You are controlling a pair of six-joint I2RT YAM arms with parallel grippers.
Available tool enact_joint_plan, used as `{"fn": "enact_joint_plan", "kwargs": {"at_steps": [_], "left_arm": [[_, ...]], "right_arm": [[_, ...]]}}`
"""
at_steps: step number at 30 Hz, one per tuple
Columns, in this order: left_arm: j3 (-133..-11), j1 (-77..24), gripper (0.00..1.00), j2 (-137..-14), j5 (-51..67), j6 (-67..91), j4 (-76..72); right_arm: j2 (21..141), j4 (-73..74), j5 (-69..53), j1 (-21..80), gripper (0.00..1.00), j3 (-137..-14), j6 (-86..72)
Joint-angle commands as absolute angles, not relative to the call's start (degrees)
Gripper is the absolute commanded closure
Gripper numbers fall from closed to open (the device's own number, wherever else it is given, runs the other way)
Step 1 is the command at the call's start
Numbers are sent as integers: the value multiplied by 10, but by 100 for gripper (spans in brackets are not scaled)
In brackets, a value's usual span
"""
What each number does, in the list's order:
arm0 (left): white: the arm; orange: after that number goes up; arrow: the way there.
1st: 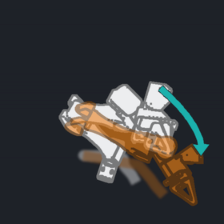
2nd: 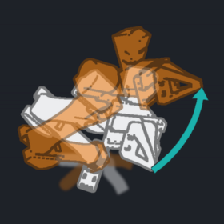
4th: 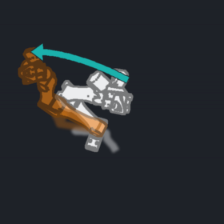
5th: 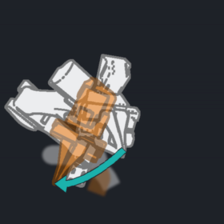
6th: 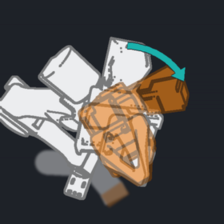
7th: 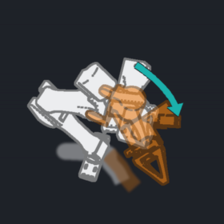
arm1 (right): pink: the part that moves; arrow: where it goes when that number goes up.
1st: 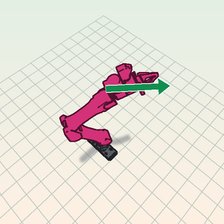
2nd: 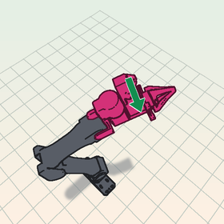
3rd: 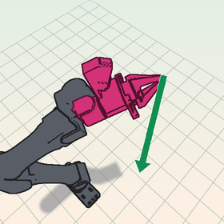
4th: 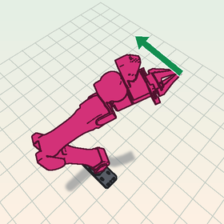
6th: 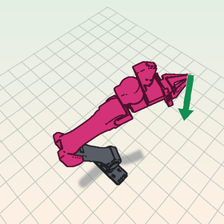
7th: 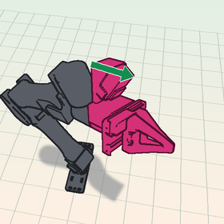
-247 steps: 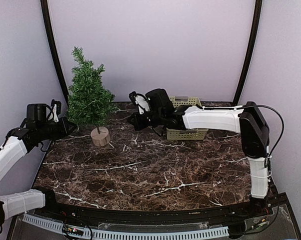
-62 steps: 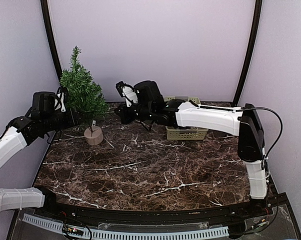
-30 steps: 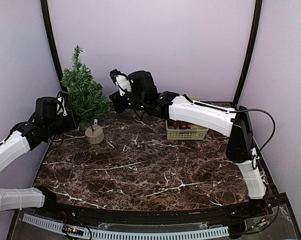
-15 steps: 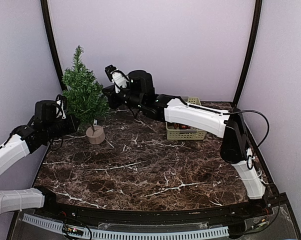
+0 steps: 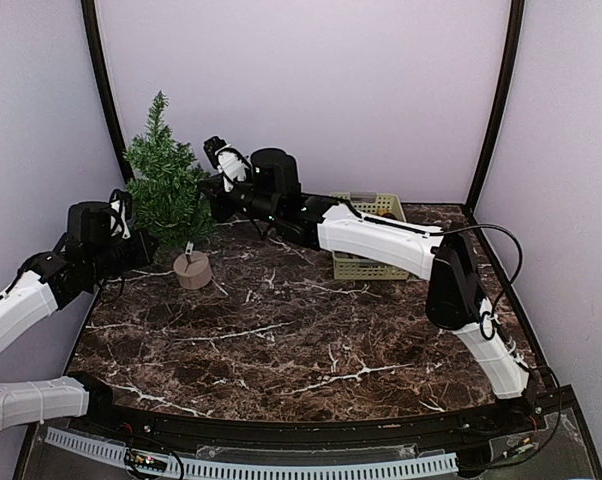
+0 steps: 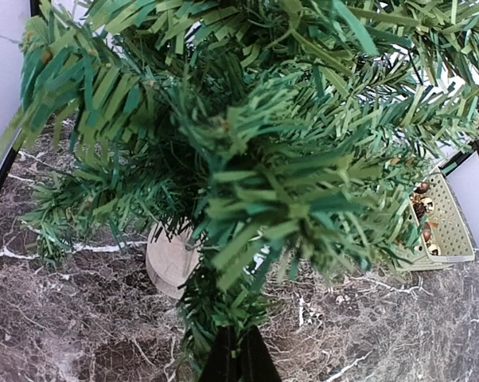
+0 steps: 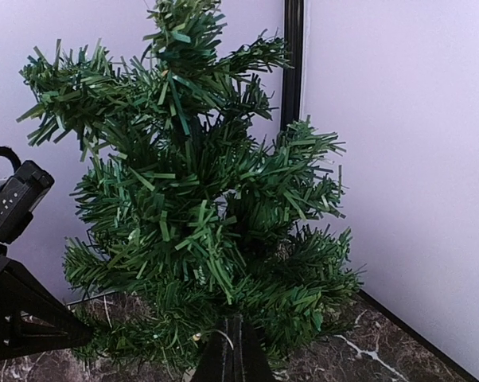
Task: Decorate the small christmas tree
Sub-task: Wrap the side of the string light in the gap of the branches.
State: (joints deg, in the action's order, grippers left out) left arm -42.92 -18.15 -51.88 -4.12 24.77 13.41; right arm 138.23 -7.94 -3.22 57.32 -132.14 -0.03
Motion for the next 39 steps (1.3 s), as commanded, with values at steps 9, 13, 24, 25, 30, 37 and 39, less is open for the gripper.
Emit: {"fn": "enact_joint_plan", "kwargs": {"at_steps": [9, 13, 24, 25, 30, 37, 39], "left_arm": [[-443, -57, 100, -512, 74, 154, 120], [-458, -37, 100, -528, 97, 129, 125], [-461, -25, 100, -541, 112, 124, 131], [-461, -25, 100, -541, 112, 123, 131], [-459, -25, 100, -540, 114, 122, 131], [-459, -25, 100, -541, 116, 125, 130], [-460, -25, 100, -541, 116, 125, 130]], "right_arm": [[1341, -108, -2, 578, 100, -1229, 2], [1344, -96, 18, 577, 100, -1229, 0], [1367, -63, 4, 572, 100, -1291, -33], [1377, -56, 5, 570, 100, -1310, -37], [1410, -45, 3, 562, 100, -1359, -63], [1434, -64, -35, 552, 100, -1348, -84], [1444, -66, -41, 549, 100, -1348, -90]]}}
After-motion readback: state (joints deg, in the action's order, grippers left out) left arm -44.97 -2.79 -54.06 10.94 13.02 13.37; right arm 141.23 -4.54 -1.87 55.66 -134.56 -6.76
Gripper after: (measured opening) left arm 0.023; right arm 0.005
